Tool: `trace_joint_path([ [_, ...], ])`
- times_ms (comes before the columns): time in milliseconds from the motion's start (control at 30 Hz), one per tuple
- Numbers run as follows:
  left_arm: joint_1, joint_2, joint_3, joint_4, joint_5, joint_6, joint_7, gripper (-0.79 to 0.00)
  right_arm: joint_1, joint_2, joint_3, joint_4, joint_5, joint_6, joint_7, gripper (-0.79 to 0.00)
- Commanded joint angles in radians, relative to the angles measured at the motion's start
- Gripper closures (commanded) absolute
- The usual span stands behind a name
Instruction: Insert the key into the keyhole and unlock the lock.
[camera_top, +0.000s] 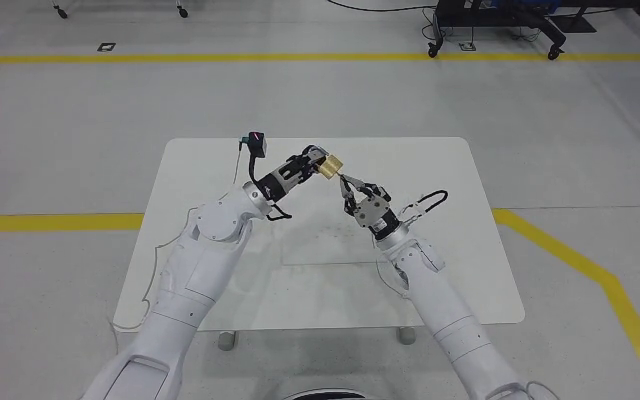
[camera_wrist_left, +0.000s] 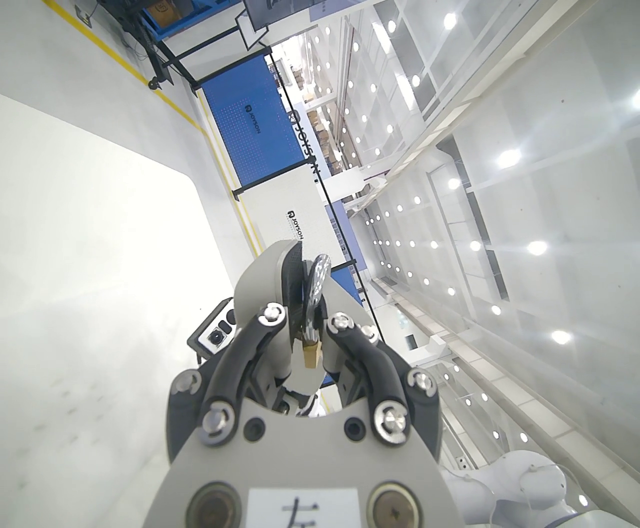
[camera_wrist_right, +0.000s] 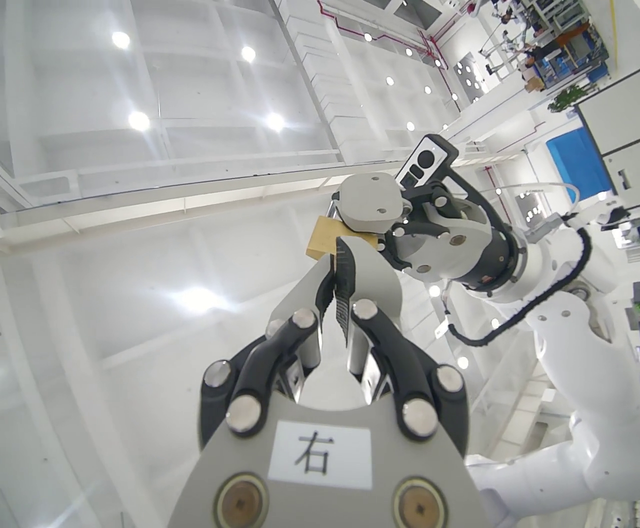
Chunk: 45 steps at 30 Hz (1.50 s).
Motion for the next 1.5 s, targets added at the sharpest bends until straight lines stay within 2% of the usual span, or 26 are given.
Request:
trace_joint_path([
  [0,0.000,0.000,-0.001,-0.001,0.005,-0.007,0.007,0.000,0.002,0.000,0.002,0.004,0.018,0.029,0.011,0.000],
  [167,0.003,0.002,-0.003,-0.010,0.047,-0.028,0.033,0.000,0.007,0.001,0.006,0.010,0.038,0.080,0.016,0.000],
  [233,0.005,0.002,-0.002,-0.014,0.064,-0.025,0.040,0.000,0.006,0.001,0.006,0.008,0.052,0.100,0.023,-0.456],
  [267,0.007,0.002,0.000,-0.016,0.069,-0.023,0.043,0.000,0.006,0.002,0.008,0.007,0.049,0.098,0.023,-0.757],
  [300,0.006,0.003,0.001,-0.019,0.079,-0.022,0.043,0.000,0.005,0.003,0.011,0.004,0.042,0.087,0.022,-0.785],
  [367,0.006,0.004,0.002,-0.022,0.104,-0.019,0.048,0.000,-0.002,0.006,0.029,-0.005,0.030,0.053,0.022,-0.785],
  [467,0.002,0.007,0.008,-0.029,0.170,-0.014,0.045,0.000,-0.032,0.018,0.081,-0.042,-0.040,-0.050,0.016,-0.785],
  [600,-0.001,0.016,0.038,-0.053,0.350,-0.033,0.016,0.000,-0.096,0.036,0.183,-0.122,-0.105,-0.177,-0.018,-0.785],
  [700,0.000,0.019,0.067,-0.053,0.415,-0.012,-0.058,0.000,-0.096,0.036,0.183,-0.122,-0.105,-0.177,-0.018,-0.785],
  [767,-0.018,0.022,0.091,-0.038,0.465,0.024,-0.141,0.000,-0.096,0.036,0.183,-0.122,-0.105,-0.177,-0.018,-0.785],
  [867,-0.042,0.023,0.127,-0.023,0.552,0.072,-0.208,0.000,-0.096,0.036,0.183,-0.122,-0.105,-0.177,-0.018,-0.785],
  [1067,-0.071,0.020,0.202,-0.001,0.730,0.125,-0.246,0.000,-0.096,0.036,0.183,-0.122,-0.105,-0.177,-0.018,-0.785],
  [1100,-0.074,0.019,0.210,0.001,0.741,0.128,-0.249,-0.080,-0.096,0.036,0.183,-0.122,-0.105,-0.177,-0.018,-0.785],
  [1133,-0.076,0.018,0.214,0.003,0.746,0.132,-0.247,-0.237,-0.096,0.036,0.183,-0.122,-0.105,-0.177,-0.018,-0.785],
  [1167,-0.078,0.017,0.217,0.005,0.744,0.133,-0.250,-0.477,-0.096,0.036,0.183,-0.122,-0.105,-0.177,-0.018,-0.785],
  [1200,-0.080,0.016,0.219,0.009,0.736,0.135,-0.258,-0.785,-0.096,0.036,0.183,-0.122,-0.105,-0.177,-0.018,-0.785],
  [1333,-0.094,0.011,0.186,0.026,0.581,0.119,-0.274,-0.785,-0.096,0.036,0.183,-0.122,-0.105,-0.177,-0.018,-0.785],
  [1467,-0.089,0.019,0.099,0.024,0.380,0.081,-0.303,-0.785,-0.096,0.036,0.183,-0.122,-0.105,-0.177,-0.018,-0.785],
])
